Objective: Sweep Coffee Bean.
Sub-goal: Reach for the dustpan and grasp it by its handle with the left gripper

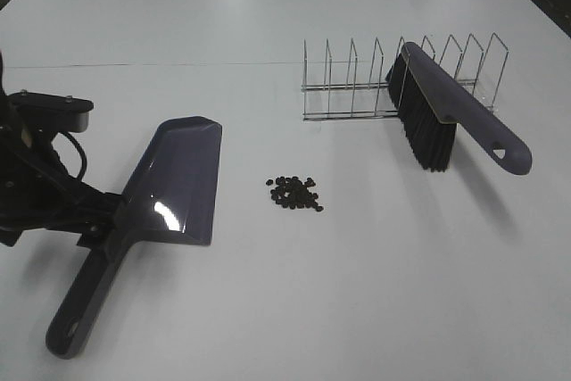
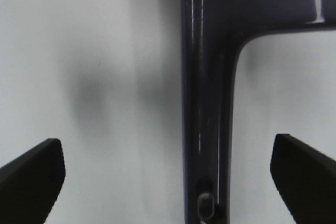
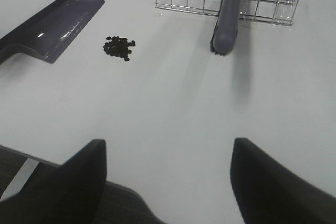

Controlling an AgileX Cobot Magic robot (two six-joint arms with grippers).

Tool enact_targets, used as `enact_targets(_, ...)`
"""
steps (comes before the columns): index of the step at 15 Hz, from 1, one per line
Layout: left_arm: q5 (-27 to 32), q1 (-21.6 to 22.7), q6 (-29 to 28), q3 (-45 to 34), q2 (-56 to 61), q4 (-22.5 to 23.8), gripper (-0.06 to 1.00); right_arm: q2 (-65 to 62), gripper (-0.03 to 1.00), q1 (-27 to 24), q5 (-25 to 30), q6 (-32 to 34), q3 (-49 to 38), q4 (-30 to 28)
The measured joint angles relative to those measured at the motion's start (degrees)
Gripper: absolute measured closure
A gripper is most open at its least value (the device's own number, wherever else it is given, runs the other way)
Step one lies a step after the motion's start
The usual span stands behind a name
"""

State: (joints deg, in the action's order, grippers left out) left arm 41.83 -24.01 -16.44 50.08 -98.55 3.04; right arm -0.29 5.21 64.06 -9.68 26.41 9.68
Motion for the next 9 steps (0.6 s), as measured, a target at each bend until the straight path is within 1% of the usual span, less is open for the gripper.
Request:
enact_targets(3, -3.32, -0.74, -0.52, 1.83, -4.81, -1.72, -0.05, 0.0, 0.37, 0.0, 0.0, 0.0, 0.0, 0.0)
enact_targets(6, -4.35, -1.78, -1.6, 2.86, -8.08, -2.41, -0.05, 0.0, 0.37, 0.0, 0.0, 0.0, 0.0, 0.0)
enact_targets(9, -4.64, -2.41, -2.58, 3.72, -11.12, -3.04, 0.01, 0.0, 0.37, 0.0, 0.0, 0.0, 0.0, 0.0)
